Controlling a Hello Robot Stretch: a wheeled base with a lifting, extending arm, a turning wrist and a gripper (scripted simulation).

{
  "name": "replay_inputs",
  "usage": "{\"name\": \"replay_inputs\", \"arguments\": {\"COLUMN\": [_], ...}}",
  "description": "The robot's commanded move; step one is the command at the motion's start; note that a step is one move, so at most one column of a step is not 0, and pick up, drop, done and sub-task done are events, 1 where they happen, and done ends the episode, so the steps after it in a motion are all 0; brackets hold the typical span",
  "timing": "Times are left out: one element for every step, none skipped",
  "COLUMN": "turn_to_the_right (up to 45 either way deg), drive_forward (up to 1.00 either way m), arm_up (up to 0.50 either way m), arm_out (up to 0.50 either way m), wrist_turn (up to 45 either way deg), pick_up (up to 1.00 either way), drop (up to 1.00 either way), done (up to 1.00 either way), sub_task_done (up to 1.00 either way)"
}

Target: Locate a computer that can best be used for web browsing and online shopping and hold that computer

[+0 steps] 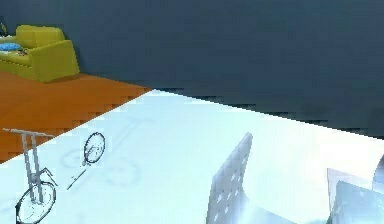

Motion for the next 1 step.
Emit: {"name": "replay_inputs", "arguments": {"turn_to_the_right": [0.0], "drive_forward": [0.00], "arm_up": [0.00], "arm_out": [0.00], "wrist_turn": [0.0], "pick_up": [1.00], "drop": [0.00], "done": [0.00], "sub_task_done": [0.00]}}
